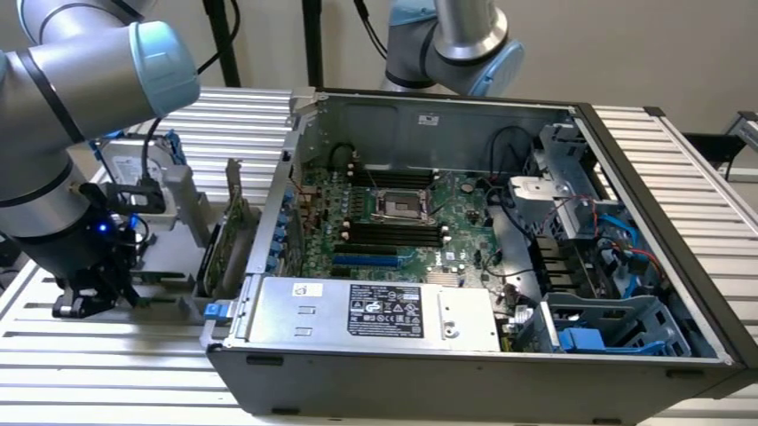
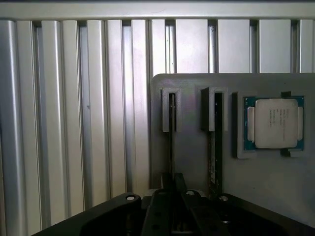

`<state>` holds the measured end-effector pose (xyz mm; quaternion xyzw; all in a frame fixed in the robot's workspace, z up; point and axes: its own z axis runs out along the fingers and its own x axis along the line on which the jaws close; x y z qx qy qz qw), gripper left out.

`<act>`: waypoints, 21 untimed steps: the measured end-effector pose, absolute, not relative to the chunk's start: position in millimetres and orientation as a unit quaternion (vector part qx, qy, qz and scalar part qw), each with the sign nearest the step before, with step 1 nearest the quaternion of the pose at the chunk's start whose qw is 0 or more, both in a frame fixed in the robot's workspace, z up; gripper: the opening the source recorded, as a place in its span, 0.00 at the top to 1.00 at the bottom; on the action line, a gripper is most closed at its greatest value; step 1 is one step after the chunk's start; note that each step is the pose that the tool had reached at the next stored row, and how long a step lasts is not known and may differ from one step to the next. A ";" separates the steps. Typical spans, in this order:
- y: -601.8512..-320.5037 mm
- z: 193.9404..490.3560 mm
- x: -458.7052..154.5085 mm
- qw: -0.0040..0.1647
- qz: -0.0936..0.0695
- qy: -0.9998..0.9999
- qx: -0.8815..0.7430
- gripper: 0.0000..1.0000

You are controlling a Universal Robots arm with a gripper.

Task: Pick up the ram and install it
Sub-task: 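Pick up the ram and move it above insertion slot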

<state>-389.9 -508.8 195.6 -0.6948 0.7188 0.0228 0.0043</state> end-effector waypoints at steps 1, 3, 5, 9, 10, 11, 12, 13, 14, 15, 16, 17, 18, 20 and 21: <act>-508.8 195.7 -389.9 0.004 0.023 0.719 -0.695 0.86; -508.8 197.0 -390.0 0.004 0.023 0.719 -0.695 0.86; -508.8 198.9 -390.0 0.004 0.023 0.719 -0.695 0.86; -508.8 207.5 -389.9 0.004 0.023 0.719 -0.695 0.86; -508.8 210.8 -389.9 0.004 0.023 0.719 -0.695 0.86; -508.8 215.0 -389.9 0.004 0.023 0.719 -0.695 0.86; -508.8 219.5 -389.9 0.004 0.023 0.719 -0.695 0.86; -508.8 224.0 -389.8 0.004 0.023 0.719 -0.695 0.86; -508.8 228.5 -389.7 0.004 0.023 0.719 -0.695 0.86; -508.8 233.0 -389.6 0.004 0.023 0.719 -0.695 0.86; -508.8 237.9 -389.4 0.004 0.023 0.719 -0.695 0.86; -508.8 242.4 -389.2 0.004 0.023 0.719 -0.695 0.86; -508.8 246.8 -389.0 0.004 0.023 0.719 -0.695 0.86; -508.8 255.9 -388.3 0.004 0.023 0.719 -0.695 0.86; -508.8 260.4 -388.0 0.004 0.023 0.719 -0.695 0.86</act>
